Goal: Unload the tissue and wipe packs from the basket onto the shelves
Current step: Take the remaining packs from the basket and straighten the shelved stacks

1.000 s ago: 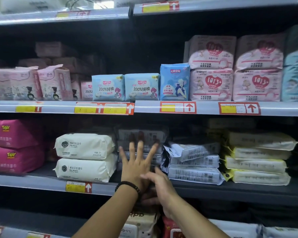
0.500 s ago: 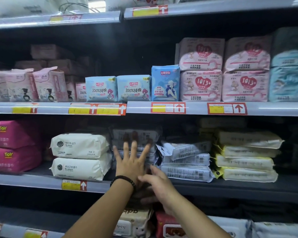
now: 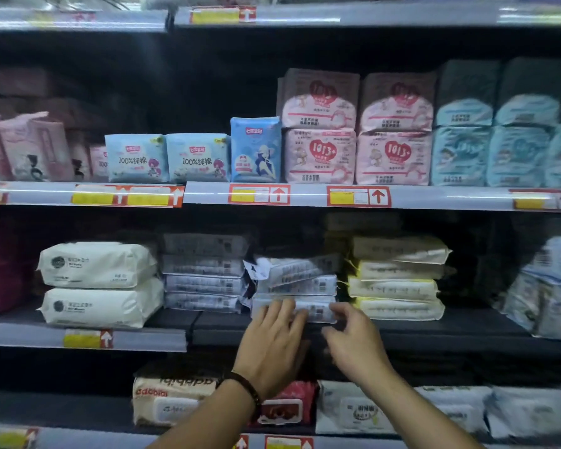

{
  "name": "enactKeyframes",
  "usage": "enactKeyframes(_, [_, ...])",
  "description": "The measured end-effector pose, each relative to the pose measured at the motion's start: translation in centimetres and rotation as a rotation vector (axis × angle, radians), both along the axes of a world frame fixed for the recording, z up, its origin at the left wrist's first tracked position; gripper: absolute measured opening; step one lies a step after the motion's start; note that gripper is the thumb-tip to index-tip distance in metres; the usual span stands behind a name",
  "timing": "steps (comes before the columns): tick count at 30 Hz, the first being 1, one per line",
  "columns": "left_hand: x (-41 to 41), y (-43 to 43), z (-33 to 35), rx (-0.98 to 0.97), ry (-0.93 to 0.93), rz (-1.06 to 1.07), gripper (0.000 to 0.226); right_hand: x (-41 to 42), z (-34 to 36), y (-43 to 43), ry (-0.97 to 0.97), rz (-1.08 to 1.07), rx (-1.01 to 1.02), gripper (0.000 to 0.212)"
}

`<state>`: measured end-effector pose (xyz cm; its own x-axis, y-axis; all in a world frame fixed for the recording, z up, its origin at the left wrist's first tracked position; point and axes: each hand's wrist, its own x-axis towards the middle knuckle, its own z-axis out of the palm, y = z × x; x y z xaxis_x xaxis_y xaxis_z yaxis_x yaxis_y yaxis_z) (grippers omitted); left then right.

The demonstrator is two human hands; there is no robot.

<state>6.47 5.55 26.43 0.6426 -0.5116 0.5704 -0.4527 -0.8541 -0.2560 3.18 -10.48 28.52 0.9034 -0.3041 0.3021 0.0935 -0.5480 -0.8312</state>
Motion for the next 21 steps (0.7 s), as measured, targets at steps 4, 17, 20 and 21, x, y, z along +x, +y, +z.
enactKeyframes(4, [-0.5, -0.6, -0.8, 0.024, 0.142, 0.086, 0.071, -0.2, -0.1, -0.5, 0.153, 0.14, 0.128, 0.067])
enactKeyframes(17, [1.4, -0.9, 0.4, 0.049, 0.259, 0.137, 0.091, 1.5, 1.6, -0.3, 0.305, 0.34, 0.244, 0.078])
enactKeyframes(20, [1.3, -0.8, 0.7, 0.081, 0.191, 0.117, 0.078, 1.6, 1.5, -0.5, 0.246, 0.27, 0.234, 0.071])
enactKeyframes(21, [1.1, -0.8, 0.7, 0.091, 0.13, 0.092, 0.073, 1.8, 1.3, -0.8, 0.191, 0.206, 0.208, 0.063])
